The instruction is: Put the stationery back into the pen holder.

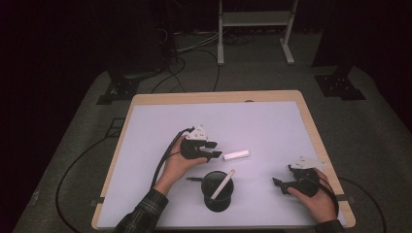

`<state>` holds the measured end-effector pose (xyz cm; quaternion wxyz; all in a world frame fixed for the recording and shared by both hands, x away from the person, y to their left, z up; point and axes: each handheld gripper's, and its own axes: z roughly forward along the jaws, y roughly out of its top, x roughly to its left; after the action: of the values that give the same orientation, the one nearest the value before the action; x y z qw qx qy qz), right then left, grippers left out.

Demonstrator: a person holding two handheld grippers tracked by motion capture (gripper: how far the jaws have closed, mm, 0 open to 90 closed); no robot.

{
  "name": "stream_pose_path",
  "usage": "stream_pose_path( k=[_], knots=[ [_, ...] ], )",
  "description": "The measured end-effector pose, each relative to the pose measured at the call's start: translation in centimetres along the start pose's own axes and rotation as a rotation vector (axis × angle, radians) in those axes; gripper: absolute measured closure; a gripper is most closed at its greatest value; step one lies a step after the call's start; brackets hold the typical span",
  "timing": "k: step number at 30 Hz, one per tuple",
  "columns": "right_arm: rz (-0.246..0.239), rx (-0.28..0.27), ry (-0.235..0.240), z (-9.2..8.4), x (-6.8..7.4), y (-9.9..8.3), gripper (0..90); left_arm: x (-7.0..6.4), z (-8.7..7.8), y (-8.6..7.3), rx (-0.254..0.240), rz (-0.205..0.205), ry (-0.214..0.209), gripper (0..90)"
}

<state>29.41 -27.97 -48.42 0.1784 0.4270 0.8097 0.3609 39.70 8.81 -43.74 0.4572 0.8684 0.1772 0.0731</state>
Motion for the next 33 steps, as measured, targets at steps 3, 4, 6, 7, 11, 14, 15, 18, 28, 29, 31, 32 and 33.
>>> stream_pose_path(
  k=[3, 4, 6, 7, 11, 14, 15, 18, 28, 29, 31, 32, 33],
  knots=[
    [0.0, 0.0, 0.0, 0.0, 0.0, 0.0, 16.0, 0.1, 0.8, -0.1, 0.016, 0.004, -0.009, 55.4],
    [0.0, 0.0, 0.0, 0.0, 0.0, 0.0, 16.0, 0.1, 1.1, -0.1, 0.02, 0.003, -0.013, 55.4],
    [0.0, 0.0, 0.0, 0.0, 0.0, 0.0, 16.0, 0.1, 1.7, -0.2, 0.03, 0.004, -0.017, 55.1],
    [0.0, 0.0, 0.0, 0.0, 0.0, 0.0, 16.0, 0.1, 1.9, -0.2, 0.035, 0.003, -0.02, 55.1],
    [0.0, 0.0, 0.0, 0.0, 0.0, 0.0, 16.0, 0.1, 2.7, -0.4, 0.049, 0.005, -0.026, 55.3],
    [0.0, 0.0, 0.0, 0.0, 0.0, 0.0, 16.0, 0.1, 3.2, -0.5, 0.055, -0.003, -0.032, 55.5],
    [0.0, 0.0, 0.0, 0.0, 0.0, 0.0, 16.0, 0.1, 3.4, -0.6, 0.054, -0.004, -0.034, 55.6],
    [0.0, 0.001, 0.001, 0.0, 0.0, 0.0, 16.0, 0.1, 4.0, -0.7, 0.061, -0.001, -0.039, 55.8],
    [0.001, 0.0, 0.001, 0.0, 0.0, 0.0, 16.0, 0.1, 5.1, -0.8, 0.063, -0.001, -0.045, 55.8],
    [0.001, 0.0, 0.001, 0.0, 0.0, 0.0, 16.0, 0.1, 5.2, -0.8, 0.065, 0.002, -0.048, 56.6],
    [0.001, 0.0, 0.001, 0.0, 0.0, 0.0, 16.0, 0.1, 5.3, -0.8, 0.067, 0.007, -0.051, 57.1],
    [0.001, 0.0, 0.001, 0.0, 0.0, 0.0, 16.0, 0.1, 5.4, -0.7, 0.071, 0.008, -0.054, 57.5],
    [0.001, 0.0, 0.001, 0.0, 0.0, 0.0, 16.0, 0.2, 5.4, -0.7, 0.073, 0.008, -0.055, 58.0]
  ],
)
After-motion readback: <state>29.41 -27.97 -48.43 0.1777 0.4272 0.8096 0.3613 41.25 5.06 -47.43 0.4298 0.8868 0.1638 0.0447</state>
